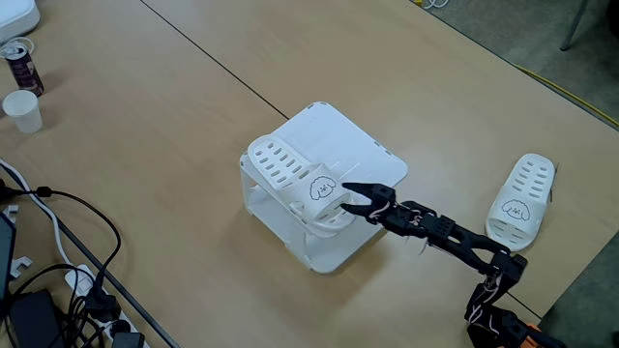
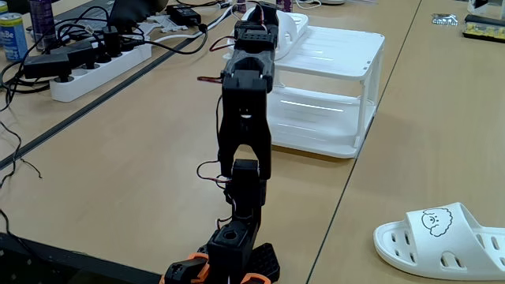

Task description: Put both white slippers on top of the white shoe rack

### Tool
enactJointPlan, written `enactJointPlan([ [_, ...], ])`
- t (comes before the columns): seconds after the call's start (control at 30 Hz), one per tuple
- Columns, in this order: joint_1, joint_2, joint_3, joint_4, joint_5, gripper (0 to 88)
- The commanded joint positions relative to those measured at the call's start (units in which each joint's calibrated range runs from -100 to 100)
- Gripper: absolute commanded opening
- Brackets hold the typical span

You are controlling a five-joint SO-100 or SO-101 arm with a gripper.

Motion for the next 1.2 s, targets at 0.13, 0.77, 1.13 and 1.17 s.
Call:
enactJointPlan([
  [0.13, 7.55, -17.90, 6.98, 0.04, 0.42, 26.3],
  [0.77, 54.18, -23.20, 45.68, -11.35, 0.42, 26.3],
  [1.13, 62.32, -23.03, 67.15, -31.46, 0.42, 26.5],
  [1.17, 62.73, -23.03, 67.96, -32.23, 0.42, 26.6],
])
